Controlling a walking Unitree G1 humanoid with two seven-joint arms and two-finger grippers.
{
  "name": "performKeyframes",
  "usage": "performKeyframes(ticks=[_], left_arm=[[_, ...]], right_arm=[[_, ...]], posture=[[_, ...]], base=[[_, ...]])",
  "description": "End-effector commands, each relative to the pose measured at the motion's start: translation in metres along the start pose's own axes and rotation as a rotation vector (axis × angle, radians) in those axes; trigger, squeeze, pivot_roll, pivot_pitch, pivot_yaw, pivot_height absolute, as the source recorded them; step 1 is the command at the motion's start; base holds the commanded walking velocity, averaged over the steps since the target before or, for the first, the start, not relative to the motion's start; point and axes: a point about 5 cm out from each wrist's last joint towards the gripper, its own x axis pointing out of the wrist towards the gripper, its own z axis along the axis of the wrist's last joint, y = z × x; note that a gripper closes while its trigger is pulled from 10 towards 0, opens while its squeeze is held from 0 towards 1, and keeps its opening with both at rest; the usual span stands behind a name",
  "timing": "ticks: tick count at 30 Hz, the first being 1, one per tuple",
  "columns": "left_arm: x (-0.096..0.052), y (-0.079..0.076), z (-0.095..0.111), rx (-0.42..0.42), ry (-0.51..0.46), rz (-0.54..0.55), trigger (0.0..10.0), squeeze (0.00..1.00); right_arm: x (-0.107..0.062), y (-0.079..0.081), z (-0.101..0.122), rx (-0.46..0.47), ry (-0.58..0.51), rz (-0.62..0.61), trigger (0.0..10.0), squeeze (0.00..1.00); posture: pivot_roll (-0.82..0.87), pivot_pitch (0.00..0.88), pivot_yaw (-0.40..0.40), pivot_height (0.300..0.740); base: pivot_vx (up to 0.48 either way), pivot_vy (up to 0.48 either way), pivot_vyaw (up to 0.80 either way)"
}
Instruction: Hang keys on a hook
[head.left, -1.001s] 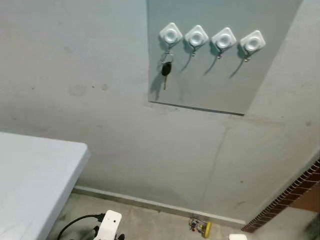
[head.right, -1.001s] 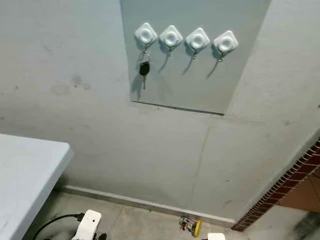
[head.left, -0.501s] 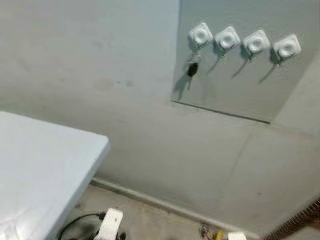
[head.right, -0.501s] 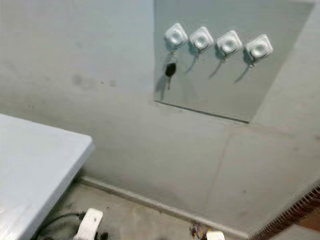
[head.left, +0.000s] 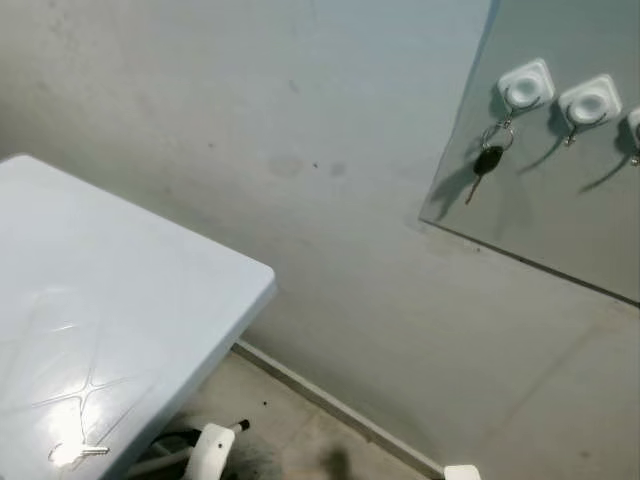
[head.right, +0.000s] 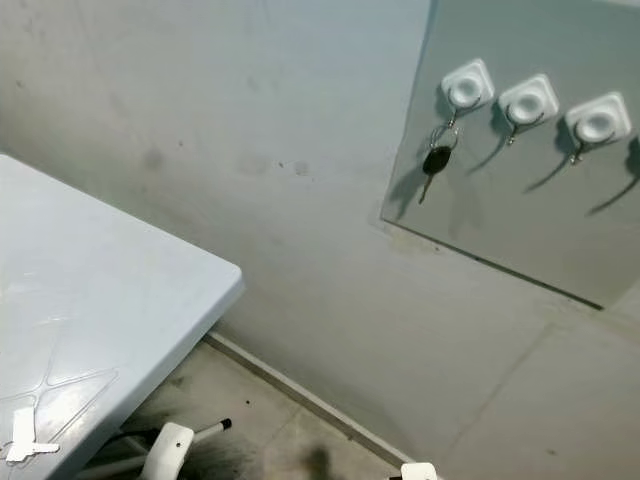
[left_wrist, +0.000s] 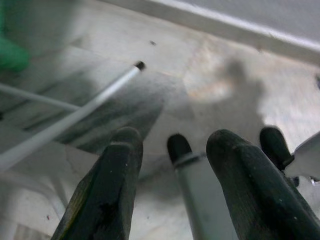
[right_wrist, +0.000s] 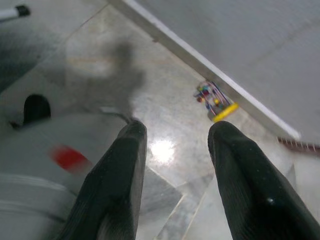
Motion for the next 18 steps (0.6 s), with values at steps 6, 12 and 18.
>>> performKeyframes(ticks=[6,12,18], left_arm=[[-0.001,-0.004,-0.006,-0.005,0.016,-0.013,10.0,0.00],[0.001,-0.013,-0.006,-0.020,0.024,-0.017,10.0,0.00],[0.002,-0.019,-0.003,-0.035,0.020,-0.016,10.0,0.00]], right_arm=[[0.000,-0.001,0.001,-0.001,0.001,0.001,10.0,0.00],[0.000,-0.001,0.001,0.050,-0.004,0.002,10.0,0.00],[0.000,-0.004,0.002,0.052,-0.005,-0.001,10.0,0.00]], posture=[[-0.15,0.000,0.007,0.740],[-0.15,0.000,0.006,0.740],[-0.14,0.000,-0.006,0.740]], base=[[0.000,0.000,0.80],[0.000,0.000,0.27],[0.000,0.000,0.00]])
